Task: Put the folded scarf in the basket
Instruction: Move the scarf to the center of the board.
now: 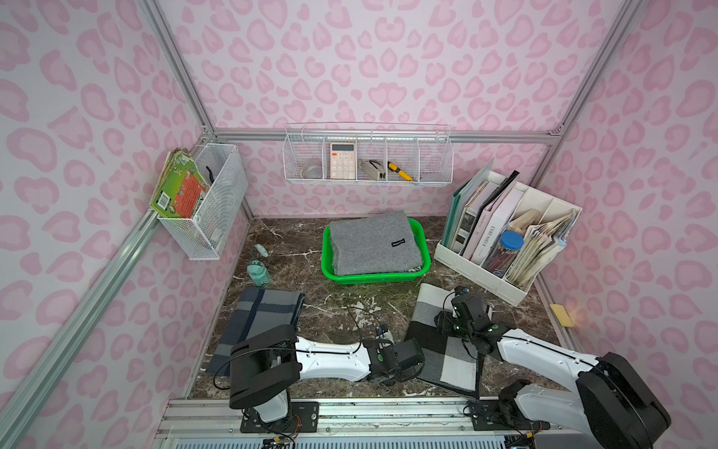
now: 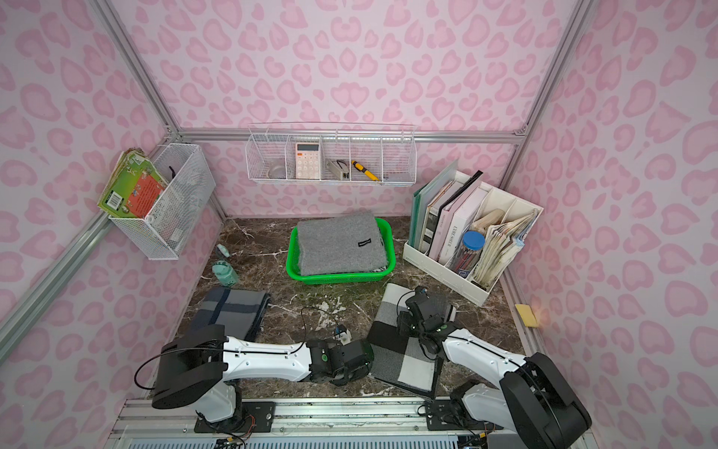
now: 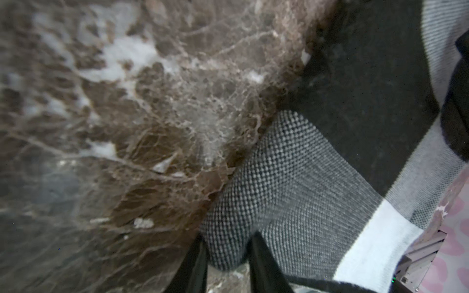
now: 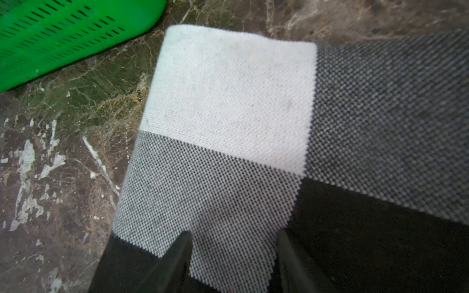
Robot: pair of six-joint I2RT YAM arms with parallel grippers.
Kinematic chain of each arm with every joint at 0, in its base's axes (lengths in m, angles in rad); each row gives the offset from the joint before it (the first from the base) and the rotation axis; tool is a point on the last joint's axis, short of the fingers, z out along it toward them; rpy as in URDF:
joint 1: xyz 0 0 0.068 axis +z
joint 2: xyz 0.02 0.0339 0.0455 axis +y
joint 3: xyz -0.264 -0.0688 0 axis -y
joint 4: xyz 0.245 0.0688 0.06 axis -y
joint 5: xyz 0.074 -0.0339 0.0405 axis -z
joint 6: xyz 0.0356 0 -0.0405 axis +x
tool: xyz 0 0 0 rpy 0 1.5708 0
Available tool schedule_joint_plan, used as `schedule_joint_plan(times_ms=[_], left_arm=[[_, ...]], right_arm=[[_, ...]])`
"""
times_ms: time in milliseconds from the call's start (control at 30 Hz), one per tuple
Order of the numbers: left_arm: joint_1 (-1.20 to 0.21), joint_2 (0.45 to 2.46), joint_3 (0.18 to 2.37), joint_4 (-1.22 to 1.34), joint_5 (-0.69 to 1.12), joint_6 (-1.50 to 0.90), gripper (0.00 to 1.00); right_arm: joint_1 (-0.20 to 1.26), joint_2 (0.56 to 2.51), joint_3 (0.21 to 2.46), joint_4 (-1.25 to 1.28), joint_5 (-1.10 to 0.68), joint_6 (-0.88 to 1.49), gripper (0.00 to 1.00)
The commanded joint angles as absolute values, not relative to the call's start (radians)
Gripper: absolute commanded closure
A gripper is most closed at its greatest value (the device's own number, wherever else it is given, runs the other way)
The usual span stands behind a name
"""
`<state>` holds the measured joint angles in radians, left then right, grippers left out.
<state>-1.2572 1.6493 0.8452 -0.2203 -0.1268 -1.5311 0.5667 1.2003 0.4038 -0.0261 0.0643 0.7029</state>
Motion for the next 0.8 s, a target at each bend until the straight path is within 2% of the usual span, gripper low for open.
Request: schedule_joint_plan(times_ms=[0, 33, 67, 167, 333, 367, 400, 467, 500, 567, 767], left_arm=[[-1.231, 1.644, 0.823, -0.273, -0.168, -1.561, 0.89], [-1.214, 1.627, 0.811, -0.277, -0.166, -1.555, 0.96], [-1.197, 1.609, 0.798, -0.287, -0.169, -1.551, 0.99], [-1.131, 1.501, 0.754, -0.364, -0.211, -1.511, 1.00], [-0.960, 1.210, 0.684, -0.593, -0.313, -1.422, 0.98], [-0.921, 1.141, 0.666, -0.623, -0.320, -1.404, 0.88], [-0.894, 1.084, 0.649, -0.649, -0.336, -1.383, 0.65], [-0.886, 0.961, 0.636, -0.707, -0.390, -1.363, 0.31], [-0.884, 0.907, 0.635, -0.741, -0.406, -1.357, 0.22], [-0.885, 0.827, 0.642, -0.827, -0.428, -1.380, 0.16], [-0.886, 0.674, 0.600, -0.883, -0.336, -1.384, 0.18]], right_arm=[[0.564, 1.193, 0.387, -0.039, 0.076, 0.709, 0.43], [0.565, 1.190, 0.381, -0.042, 0.074, 0.713, 0.43], [0.565, 1.185, 0.377, -0.046, 0.073, 0.713, 0.44], [0.593, 1.175, 0.369, -0.062, 0.070, 0.710, 0.43], [0.736, 1.178, 0.401, -0.117, 0.117, 0.747, 0.39], [0.773, 1.180, 0.412, -0.114, 0.119, 0.758, 0.38], [0.812, 1.183, 0.425, -0.108, 0.123, 0.768, 0.37], [0.857, 1.195, 0.450, -0.101, 0.133, 0.778, 0.36], [0.874, 1.206, 0.466, -0.100, 0.136, 0.780, 0.36], [0.889, 1.229, 0.498, -0.096, 0.134, 0.778, 0.36], [0.891, 1.290, 0.573, -0.064, 0.125, 0.726, 0.36]])
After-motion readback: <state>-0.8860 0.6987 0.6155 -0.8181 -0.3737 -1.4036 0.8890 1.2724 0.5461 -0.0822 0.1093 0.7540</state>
